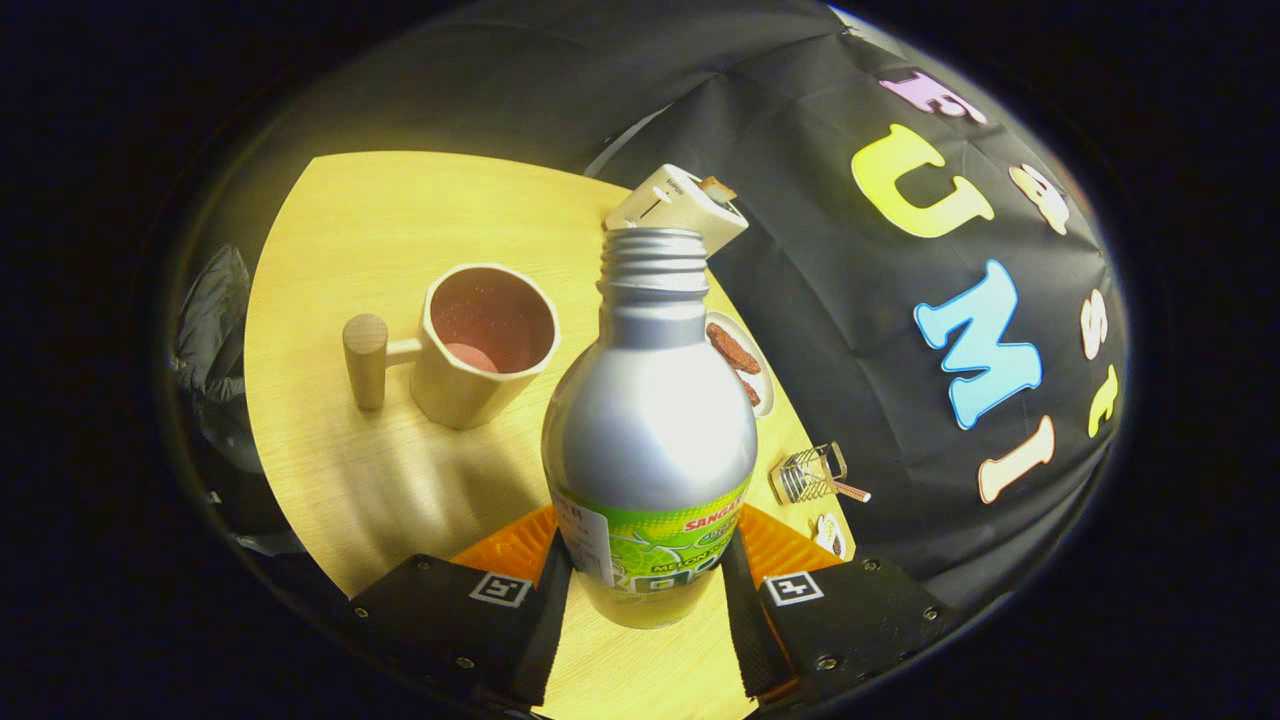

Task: Take the bottle from table, then pour the juice into the cup, finally place the bottle on the coaster

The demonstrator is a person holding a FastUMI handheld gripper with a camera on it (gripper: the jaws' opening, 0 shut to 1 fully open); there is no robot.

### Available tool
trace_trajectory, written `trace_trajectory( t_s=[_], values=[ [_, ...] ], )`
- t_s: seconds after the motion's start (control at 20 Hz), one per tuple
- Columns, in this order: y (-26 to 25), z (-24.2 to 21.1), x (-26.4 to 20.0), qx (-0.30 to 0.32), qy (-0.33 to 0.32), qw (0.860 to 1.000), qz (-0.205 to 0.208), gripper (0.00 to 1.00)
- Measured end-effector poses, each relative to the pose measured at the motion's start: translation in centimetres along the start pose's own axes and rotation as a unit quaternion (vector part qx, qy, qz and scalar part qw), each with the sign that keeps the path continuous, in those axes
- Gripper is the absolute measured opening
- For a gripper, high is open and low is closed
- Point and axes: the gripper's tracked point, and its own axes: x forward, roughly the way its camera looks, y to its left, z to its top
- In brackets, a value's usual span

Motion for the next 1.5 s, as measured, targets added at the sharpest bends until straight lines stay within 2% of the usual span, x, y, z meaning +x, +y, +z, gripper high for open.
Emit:
trace_trajectory(
  t_s=[0.75,1.5],
  values=[
    [1.4,0.5,1.3,-0.106,0.090,0.990,0.019,0.70],
    [0.7,-0.7,1.4,-0.205,0.177,0.962,0.032,0.70]
  ],
)
